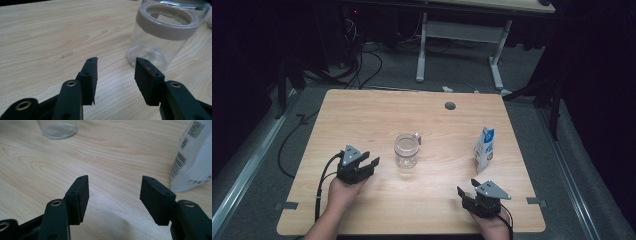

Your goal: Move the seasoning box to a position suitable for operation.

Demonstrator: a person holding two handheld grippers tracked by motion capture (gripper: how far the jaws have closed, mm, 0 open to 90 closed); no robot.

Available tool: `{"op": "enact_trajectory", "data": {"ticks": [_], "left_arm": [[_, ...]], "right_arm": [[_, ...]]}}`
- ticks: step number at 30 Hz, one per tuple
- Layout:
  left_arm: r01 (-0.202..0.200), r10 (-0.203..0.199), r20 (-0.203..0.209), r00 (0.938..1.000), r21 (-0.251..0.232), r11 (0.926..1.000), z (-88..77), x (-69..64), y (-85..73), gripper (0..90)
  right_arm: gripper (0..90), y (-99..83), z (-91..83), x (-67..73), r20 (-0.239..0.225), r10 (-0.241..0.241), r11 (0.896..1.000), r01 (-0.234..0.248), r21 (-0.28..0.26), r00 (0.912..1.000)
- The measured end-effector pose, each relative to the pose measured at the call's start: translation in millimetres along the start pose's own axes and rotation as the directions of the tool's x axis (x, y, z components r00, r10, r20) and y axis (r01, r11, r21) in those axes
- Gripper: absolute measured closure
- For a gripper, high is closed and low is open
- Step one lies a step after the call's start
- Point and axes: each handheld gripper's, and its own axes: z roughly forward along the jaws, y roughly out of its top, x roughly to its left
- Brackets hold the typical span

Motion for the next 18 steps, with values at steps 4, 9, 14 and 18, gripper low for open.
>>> {"op": "enact_trajectory", "data": {"ticks": [4,9,14,18], "left_arm": [[0.037,-0.036,0.025,0.999,-0.005,0.9993,8.7,-1.9,7.2,60.0],[0.002,-0.002,0.009,1.0,0.008,1.0,21.3,-12.0,20.1,66.1],[-0.039,0.039,-0.036,0.9986,0.017,0.9991,36.3,-15.4,36.1,68.5],[-0.03,0.031,-0.045,0.9985,0.005,0.9995,39.8,-15.4,42.9,69.7]], "right_arm": [[40.9,-0.7,2.2,4.1,-0.007,-0.01,1.0,0.01,0.002,0.9999],[41.1,1.0,4.3,6.9,-0.02,-0.034,0.999,0.034,0.006,0.9992],[41.4,6.2,8.1,5.7,-0.03,-0.025,1.0,0.025,-0.004,0.9992],[41.4,7.5,9.5,8.3,-0.036,-0.031,1.0,0.031,-0.002,0.9988]]}}
